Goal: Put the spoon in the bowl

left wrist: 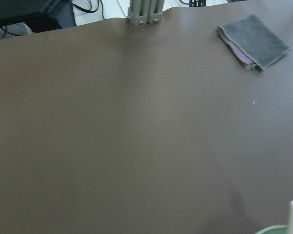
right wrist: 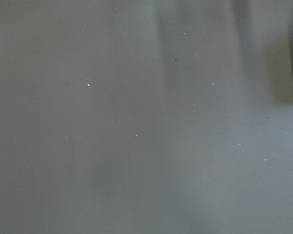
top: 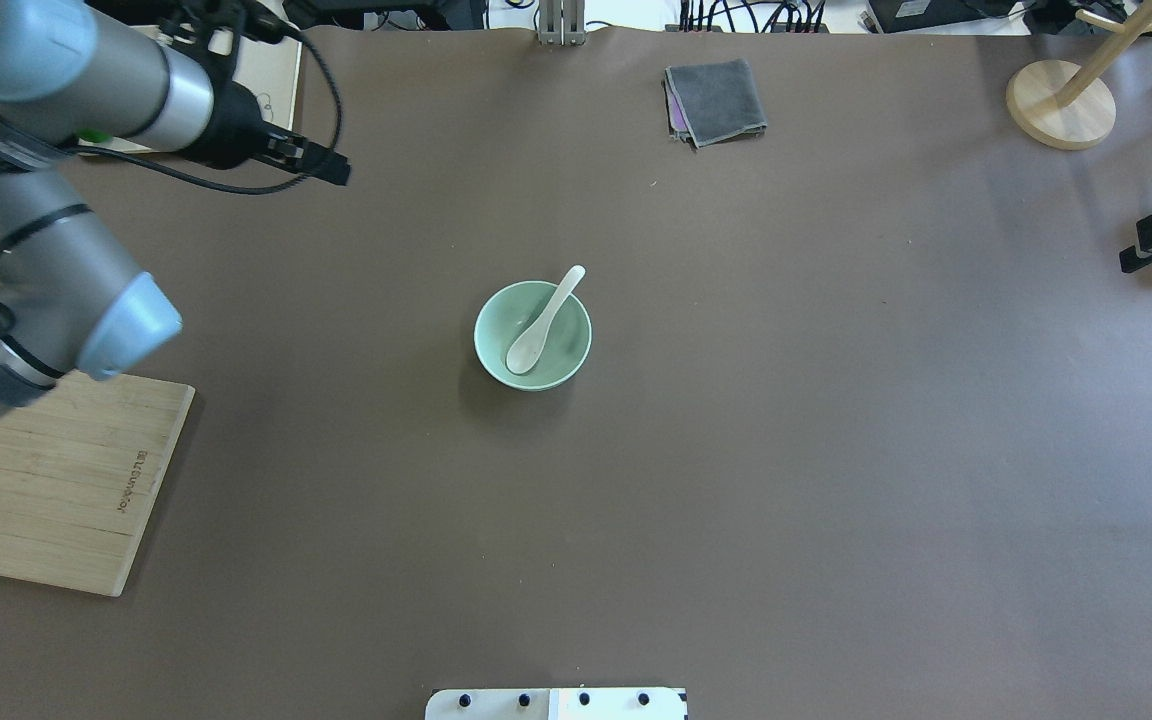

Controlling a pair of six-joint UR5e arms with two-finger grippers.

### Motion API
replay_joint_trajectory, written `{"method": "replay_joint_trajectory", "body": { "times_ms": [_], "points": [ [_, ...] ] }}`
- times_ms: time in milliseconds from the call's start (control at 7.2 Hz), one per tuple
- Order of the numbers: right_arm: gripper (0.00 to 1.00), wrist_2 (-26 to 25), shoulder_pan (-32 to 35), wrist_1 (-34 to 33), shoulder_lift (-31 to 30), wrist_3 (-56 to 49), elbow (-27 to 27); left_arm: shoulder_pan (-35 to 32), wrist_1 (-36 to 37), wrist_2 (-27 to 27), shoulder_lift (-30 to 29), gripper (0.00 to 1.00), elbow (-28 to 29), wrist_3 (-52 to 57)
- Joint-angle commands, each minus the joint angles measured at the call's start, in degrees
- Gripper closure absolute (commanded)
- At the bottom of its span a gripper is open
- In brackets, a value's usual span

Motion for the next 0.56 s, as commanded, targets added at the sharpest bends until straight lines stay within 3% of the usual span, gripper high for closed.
{"method": "replay_joint_trajectory", "body": {
  "times_ms": [0,417],
  "points": [
    [0.00,0.04,4.26,-1.99,-3.77,-10.89,-0.54,-14.45,0.23,-10.85,11.22,0.02,-1.14,9.93],
    [0.00,-0.40,14.80,-16.65,-6.41,-34.88,-1.85,-20.97,0.49,-10.27,21.51,0.02,0.43,13.95]
  ]
}}
